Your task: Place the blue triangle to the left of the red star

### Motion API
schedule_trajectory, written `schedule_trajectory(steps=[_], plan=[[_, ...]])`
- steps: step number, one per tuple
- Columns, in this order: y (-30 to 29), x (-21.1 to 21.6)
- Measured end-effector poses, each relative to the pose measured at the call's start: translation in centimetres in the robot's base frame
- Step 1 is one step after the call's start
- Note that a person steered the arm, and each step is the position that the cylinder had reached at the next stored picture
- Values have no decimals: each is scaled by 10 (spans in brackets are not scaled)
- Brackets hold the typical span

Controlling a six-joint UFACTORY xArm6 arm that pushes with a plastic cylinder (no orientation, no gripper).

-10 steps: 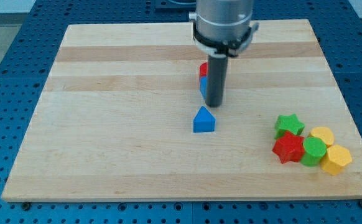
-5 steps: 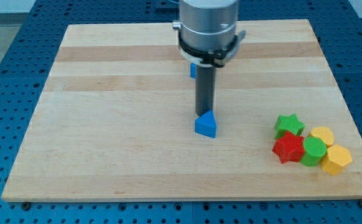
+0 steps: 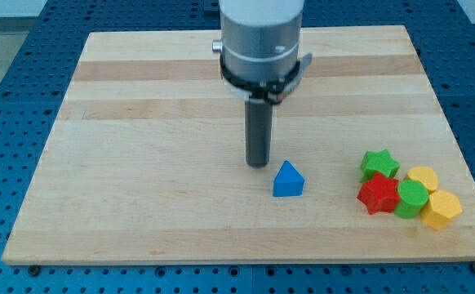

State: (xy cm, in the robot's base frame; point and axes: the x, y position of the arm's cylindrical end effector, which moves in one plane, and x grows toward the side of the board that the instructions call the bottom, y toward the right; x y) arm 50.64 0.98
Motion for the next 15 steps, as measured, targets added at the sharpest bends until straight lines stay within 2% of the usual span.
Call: schedule_trajectory(steps=[1,3,4,5,6,7,8,9,11,12,14,15], plan=[[8,55],[75,58],[68,94],[41,112],[8,72],[-3,-3],[1,-28],[1,-27],[7,16],[12,16],[82,16],[94,16]])
